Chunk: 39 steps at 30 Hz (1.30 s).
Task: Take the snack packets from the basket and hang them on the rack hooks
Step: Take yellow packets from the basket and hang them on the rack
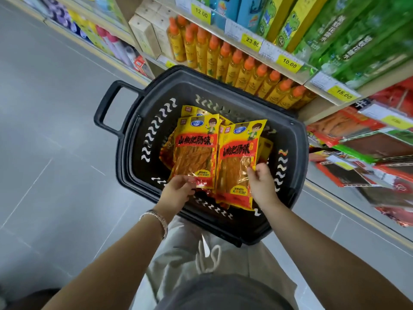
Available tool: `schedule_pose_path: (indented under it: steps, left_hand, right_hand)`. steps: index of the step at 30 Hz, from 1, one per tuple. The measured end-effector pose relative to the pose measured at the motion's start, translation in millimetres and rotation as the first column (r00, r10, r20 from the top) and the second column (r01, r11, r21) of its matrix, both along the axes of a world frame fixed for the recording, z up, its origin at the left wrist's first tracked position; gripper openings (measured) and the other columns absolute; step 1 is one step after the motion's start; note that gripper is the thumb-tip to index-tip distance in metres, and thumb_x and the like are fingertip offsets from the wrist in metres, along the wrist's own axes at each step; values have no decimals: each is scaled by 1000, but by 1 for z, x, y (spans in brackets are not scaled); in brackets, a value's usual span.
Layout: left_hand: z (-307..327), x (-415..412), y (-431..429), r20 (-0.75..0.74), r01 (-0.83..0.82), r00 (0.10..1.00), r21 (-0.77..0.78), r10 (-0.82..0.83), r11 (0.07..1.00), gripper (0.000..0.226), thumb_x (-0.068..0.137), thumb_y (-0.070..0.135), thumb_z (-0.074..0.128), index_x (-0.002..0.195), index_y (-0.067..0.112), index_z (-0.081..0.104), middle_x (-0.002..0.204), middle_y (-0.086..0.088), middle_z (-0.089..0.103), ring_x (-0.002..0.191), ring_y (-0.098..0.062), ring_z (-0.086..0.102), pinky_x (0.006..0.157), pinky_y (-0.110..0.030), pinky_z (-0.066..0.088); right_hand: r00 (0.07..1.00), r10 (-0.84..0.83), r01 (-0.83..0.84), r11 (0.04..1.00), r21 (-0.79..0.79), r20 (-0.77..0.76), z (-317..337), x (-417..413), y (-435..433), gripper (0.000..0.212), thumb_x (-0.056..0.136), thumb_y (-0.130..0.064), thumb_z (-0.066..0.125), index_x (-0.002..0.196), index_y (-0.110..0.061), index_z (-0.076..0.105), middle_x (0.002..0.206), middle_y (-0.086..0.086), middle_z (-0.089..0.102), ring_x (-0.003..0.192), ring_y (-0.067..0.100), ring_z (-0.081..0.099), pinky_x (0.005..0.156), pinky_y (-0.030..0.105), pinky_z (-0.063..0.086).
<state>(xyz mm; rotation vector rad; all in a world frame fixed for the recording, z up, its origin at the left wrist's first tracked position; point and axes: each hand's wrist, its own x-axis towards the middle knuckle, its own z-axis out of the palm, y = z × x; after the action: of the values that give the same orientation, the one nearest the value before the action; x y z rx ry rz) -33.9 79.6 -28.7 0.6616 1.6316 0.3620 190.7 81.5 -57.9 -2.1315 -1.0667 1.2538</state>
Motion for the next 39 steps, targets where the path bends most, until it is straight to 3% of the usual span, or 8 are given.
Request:
schedule_pose_path:
  steps: [5, 8, 10, 12, 17, 26, 36, 39]
  left_hand:
    - [6, -19, 23, 9, 34, 999, 54, -34, 998, 10, 93, 26, 57, 103, 24, 58, 109, -3, 67, 92, -11, 65, 86, -31, 52]
    - [13, -30, 40, 51, 69, 996, 25, -70, 997, 58, 86, 54, 57, 126, 13, 51, 117, -14, 63, 107, -29, 62, 98, -48, 46]
    - [17, -41, 51, 187, -36, 981, -54, 46, 998, 78, 76, 64, 63, 124, 4, 52, 99, -21, 67, 91, -33, 68, 82, -47, 55]
    - [18, -55, 61, 310, -175, 929, -110, 201, 978, 60, 76, 54, 68, 112, 7, 61, 79, -10, 73, 69, -24, 72, 57, -35, 57]
    - [6, -94, 68, 277, -345, 900, -17, 336, 938, 15, 90, 28, 62, 98, 16, 66, 83, -8, 75, 73, -25, 73, 52, -33, 56]
    - [-26, -149, 74, 104, -328, 938, -29, 330, 944, 13, 87, 31, 63, 92, 20, 65, 81, -3, 75, 73, -23, 73, 56, -34, 57]
    - [-21, -150, 83, 152, -258, 952, -64, 265, 964, 17, 91, 35, 60, 104, 25, 64, 98, -4, 74, 86, -25, 72, 73, -43, 59]
    - [-10, -145, 91, 241, -243, 937, -72, 253, 967, 21, 96, 25, 53, 115, 20, 61, 108, -8, 71, 96, -28, 69, 81, -47, 56]
  right_hand:
    - [999, -21, 29, 982, 189, -46, 47, -31, 8, 7, 97, -31, 47, 93, -24, 46, 64, -10, 45, 51, 1, 42, 52, 23, 36]
    - [987, -42, 70, 981, 179, -156, 64, -47, 23, 6, 96, -33, 50, 91, -36, 48, 79, -14, 50, 66, -3, 50, 63, 12, 42]
    - [968, -37, 59, 995, 84, -246, 63, -61, 34, 10, 94, -38, 51, 101, -30, 50, 87, -16, 48, 77, -5, 48, 70, 16, 39]
    - [956, -31, 26, 999, -19, -291, 54, -76, 46, 29, 94, -41, 50, 118, -25, 49, 96, -15, 48, 86, -2, 46, 75, 21, 38]
    - [960, -146, 101, 976, -191, -239, 6, -100, 67, 23, 97, -30, 49, 115, -16, 55, 116, 5, 63, 103, 20, 60, 93, 41, 49]
    - [976, -27, 103, 931, -349, 217, -88, -119, 89, 69, 85, -41, 65, 141, -14, 36, 142, 13, 38, 128, 35, 41, 104, 40, 34]
    - [905, -416, 364, 861, -356, -82, -77, -120, 82, 45, 89, -29, 62, 126, -12, 44, 134, 15, 49, 97, 21, 55, 85, 38, 44]
    - [854, -490, 390, 825, -409, -173, -59, -111, 69, 72, 88, -17, 63, 146, -25, 22, 152, 10, 27, 124, 28, 46, 85, 36, 47]
